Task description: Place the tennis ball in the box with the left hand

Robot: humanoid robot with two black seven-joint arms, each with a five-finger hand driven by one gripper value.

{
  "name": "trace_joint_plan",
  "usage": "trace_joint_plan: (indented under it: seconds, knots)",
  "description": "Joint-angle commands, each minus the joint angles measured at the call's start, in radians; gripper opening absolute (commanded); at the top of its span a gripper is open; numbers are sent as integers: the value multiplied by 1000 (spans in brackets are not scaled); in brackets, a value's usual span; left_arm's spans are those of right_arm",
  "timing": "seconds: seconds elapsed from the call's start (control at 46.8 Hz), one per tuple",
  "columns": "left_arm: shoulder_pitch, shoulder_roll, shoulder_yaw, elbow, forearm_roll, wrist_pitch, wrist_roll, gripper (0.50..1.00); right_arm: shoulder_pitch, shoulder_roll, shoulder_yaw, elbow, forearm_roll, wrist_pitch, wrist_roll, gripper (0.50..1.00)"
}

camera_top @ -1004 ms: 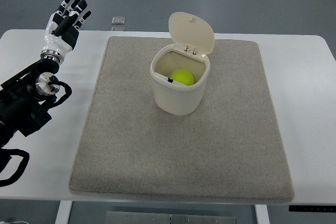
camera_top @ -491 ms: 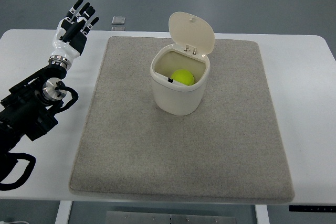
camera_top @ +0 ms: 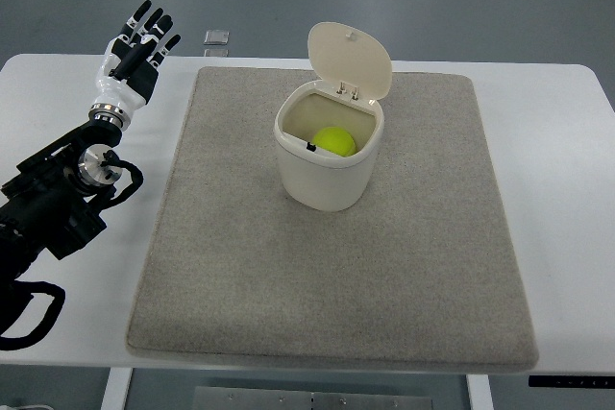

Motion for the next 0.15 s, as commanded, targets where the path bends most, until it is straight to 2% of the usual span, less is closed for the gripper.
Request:
trace_joint_plan:
  seconds: [0.0,0.128]
  knots:
    - [-1,1,-2,0,0,2,0,864,-1,0,0,4,4,2,-8,901]
    - [-1,-1,-3,0,0,4,0,864,0,0,0,2,2,13,-8,901]
